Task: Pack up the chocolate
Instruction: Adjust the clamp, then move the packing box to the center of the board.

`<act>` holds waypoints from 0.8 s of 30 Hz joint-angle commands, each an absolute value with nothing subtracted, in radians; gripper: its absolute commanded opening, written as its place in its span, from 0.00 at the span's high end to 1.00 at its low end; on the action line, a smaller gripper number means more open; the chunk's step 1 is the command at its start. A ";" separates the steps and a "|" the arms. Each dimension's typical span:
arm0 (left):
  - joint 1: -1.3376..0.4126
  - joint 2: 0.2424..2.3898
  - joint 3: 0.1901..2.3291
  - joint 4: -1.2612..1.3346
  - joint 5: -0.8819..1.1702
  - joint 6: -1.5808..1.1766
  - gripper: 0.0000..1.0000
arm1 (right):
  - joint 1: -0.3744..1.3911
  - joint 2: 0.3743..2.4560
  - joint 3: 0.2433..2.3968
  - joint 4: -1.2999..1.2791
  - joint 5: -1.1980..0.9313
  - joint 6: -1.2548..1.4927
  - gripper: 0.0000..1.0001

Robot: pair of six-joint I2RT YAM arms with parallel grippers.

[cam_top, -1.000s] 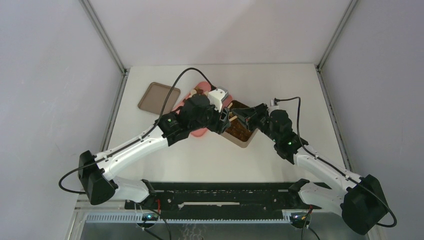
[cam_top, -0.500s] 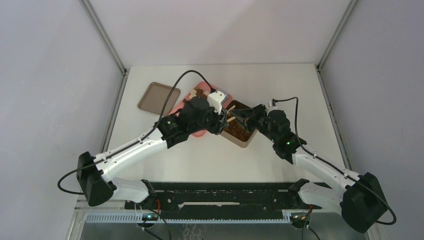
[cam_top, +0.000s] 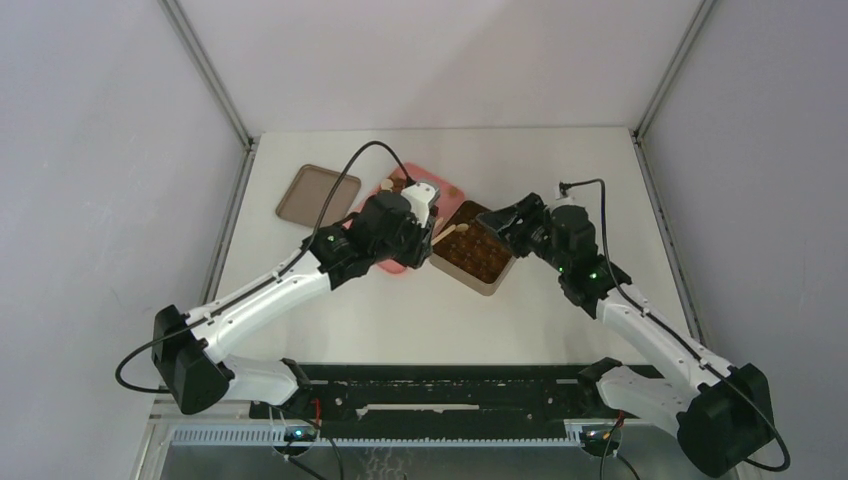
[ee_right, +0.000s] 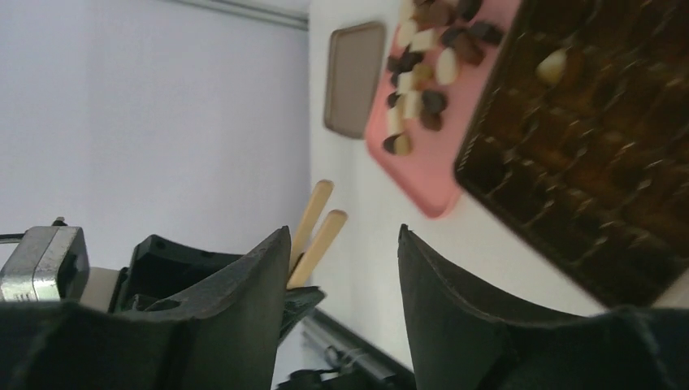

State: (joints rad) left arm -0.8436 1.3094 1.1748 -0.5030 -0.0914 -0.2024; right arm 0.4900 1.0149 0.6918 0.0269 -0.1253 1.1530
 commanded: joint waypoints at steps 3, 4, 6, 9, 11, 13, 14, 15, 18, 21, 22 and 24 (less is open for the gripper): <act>-0.773 1.271 1.231 -0.640 -0.073 -0.205 0.61 | 0.382 1.048 0.779 -0.110 -0.156 0.814 0.36; -0.759 1.270 1.235 -0.659 -0.067 -0.203 0.61 | 0.366 1.064 0.790 -0.119 -0.154 0.774 0.34; -0.727 1.273 1.240 -0.696 -0.062 -0.195 0.60 | 0.329 1.109 0.812 -0.127 -0.152 0.696 0.31; -0.685 1.277 1.241 -0.745 -0.061 -0.179 0.60 | 0.290 1.192 0.860 -0.128 -0.155 0.598 0.27; -0.656 1.283 1.241 -0.779 -0.058 -0.169 0.60 | 0.275 1.255 0.892 -0.119 -0.160 0.530 0.25; -0.627 1.285 1.230 -0.797 -0.058 -0.160 0.60 | 0.265 1.320 0.924 -0.108 -0.161 0.485 0.22; -0.612 1.285 1.223 -0.799 -0.058 -0.155 0.60 | 0.261 1.352 0.942 -0.104 -0.161 0.463 0.21; -0.601 1.285 1.215 -0.800 -0.058 -0.150 0.60 | 0.258 1.386 0.961 -0.097 -0.163 0.446 0.20; -0.570 1.288 1.199 -0.799 -0.047 -0.141 0.60 | 0.247 1.499 1.018 -0.100 -0.157 0.397 0.17; -0.552 1.291 1.189 -0.798 -0.043 -0.133 0.60 | 0.227 1.588 1.065 -0.094 -0.152 0.355 0.15; -0.549 1.292 1.184 -0.796 -0.042 -0.130 0.60 | 0.220 1.615 1.082 -0.090 -0.158 0.345 0.15; -0.543 1.296 1.176 -0.791 -0.041 -0.125 0.60 | 0.210 1.669 1.114 -0.083 -0.184 0.318 0.14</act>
State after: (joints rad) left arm -0.5552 1.3087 1.1759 -0.8036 -0.0654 -0.1570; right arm 0.2379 1.6012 1.0336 -0.1223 -0.1562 0.4225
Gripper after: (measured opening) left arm 0.406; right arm 0.850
